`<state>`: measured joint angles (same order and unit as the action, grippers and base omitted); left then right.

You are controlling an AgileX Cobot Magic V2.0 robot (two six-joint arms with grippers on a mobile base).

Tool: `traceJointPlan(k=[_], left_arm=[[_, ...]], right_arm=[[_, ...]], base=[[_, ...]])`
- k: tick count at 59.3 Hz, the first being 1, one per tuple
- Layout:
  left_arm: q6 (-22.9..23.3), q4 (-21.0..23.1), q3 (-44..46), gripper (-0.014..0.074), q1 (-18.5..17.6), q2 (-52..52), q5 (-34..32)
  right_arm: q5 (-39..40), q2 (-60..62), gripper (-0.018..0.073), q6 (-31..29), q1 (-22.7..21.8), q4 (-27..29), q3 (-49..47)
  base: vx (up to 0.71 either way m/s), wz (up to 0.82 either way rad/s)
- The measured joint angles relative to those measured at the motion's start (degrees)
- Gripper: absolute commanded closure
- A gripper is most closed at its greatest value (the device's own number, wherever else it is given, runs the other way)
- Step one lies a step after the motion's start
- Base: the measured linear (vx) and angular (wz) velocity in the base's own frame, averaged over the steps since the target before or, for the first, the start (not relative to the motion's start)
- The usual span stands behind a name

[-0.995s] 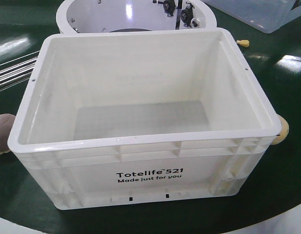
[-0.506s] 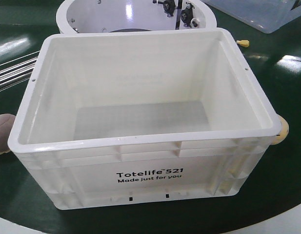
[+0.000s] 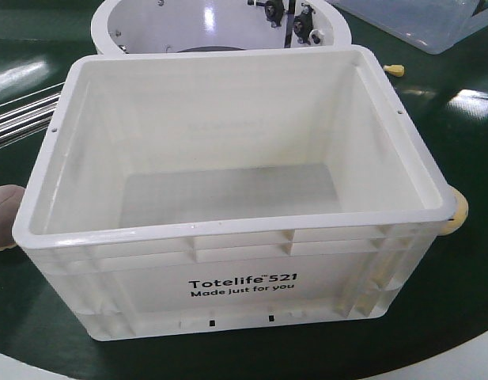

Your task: Place moving items into box and shelve

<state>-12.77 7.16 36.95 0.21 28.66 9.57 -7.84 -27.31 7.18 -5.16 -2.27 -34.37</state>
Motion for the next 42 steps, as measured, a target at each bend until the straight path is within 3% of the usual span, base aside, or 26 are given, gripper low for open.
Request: traceJointPlan(k=[11,20,25,34,42], left_arm=[[0.0,0.0,-0.5,0.0451,0.0,4.2,4.6],[0.0,0.0,-0.5,0.0217,0.0,5.0,6.0],[0.0,0.0,-0.5,0.0131,0.0,5.0,6.0],[1.2,0.7,-0.5,0.0099,0.0,5.0,6.6],[10.6,0.8,2.2,0.0099,0.0,6.1,14.2]], right_arm=[[-3.2,-6.1,0.0424,0.0,0.0,0.0,0.2],[-3.6,-8.4,0.0199,0.0,0.0,0.0,0.3],[-3.4,-8.9,0.0107,0.0,0.0,0.0,0.3],[-3.1,-8.9,0.0068,0.0,0.0,0.0,0.3],[-9.1,-10.3,0.0069,0.0,0.0,0.0,-3.5]], base=[[0.00,0.00],[0.00,0.00],[0.00,0.00],[0.00,0.00],[0.00,0.00]])
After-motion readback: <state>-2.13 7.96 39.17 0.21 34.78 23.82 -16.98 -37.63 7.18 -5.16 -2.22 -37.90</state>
